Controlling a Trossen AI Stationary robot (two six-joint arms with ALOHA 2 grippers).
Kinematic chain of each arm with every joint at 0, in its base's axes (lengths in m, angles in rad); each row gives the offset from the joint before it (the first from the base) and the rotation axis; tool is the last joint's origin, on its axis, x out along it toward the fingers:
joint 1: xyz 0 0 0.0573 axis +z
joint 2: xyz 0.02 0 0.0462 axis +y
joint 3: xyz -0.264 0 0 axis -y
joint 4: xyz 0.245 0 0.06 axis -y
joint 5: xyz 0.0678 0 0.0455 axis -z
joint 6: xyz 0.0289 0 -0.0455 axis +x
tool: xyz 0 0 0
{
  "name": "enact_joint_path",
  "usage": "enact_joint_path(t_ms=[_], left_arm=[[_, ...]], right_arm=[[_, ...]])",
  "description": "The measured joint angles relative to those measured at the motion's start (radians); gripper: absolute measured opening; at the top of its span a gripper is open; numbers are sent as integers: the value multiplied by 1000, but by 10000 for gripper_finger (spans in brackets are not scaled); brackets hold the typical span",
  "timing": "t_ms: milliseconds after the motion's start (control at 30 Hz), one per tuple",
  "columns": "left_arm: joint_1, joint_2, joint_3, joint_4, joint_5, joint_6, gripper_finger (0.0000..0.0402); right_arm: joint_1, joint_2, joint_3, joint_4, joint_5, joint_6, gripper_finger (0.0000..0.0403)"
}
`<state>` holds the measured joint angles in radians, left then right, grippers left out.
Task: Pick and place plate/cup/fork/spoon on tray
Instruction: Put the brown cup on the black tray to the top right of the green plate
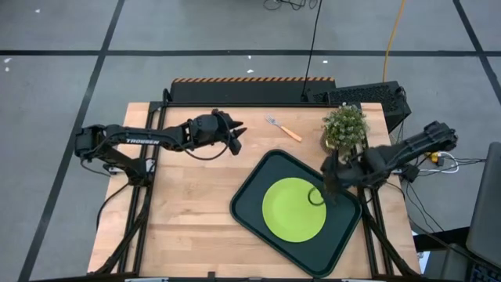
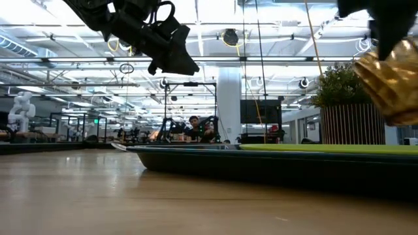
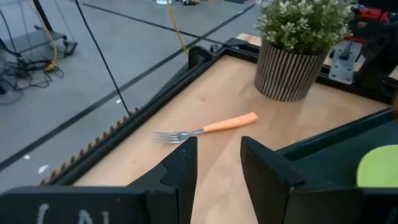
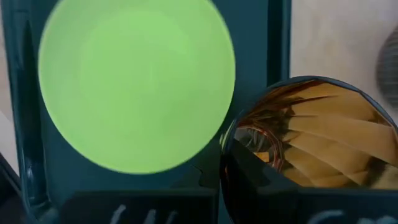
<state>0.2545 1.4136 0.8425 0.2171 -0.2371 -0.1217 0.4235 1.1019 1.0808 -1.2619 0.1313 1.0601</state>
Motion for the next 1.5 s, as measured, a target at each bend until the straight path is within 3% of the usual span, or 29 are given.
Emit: enact_joint_path(t_ms=[500, 933, 1500], left_arm=[[31, 0, 0, 58, 0, 9, 124], [32, 0, 0, 70, 0, 15, 124], [53, 0, 0, 81, 0, 19, 124]], right_arm=[[344, 45, -47, 1, 107, 555, 0], [400, 170, -47, -3, 102, 653, 0], [495, 220, -85, 11, 119, 876, 8]])
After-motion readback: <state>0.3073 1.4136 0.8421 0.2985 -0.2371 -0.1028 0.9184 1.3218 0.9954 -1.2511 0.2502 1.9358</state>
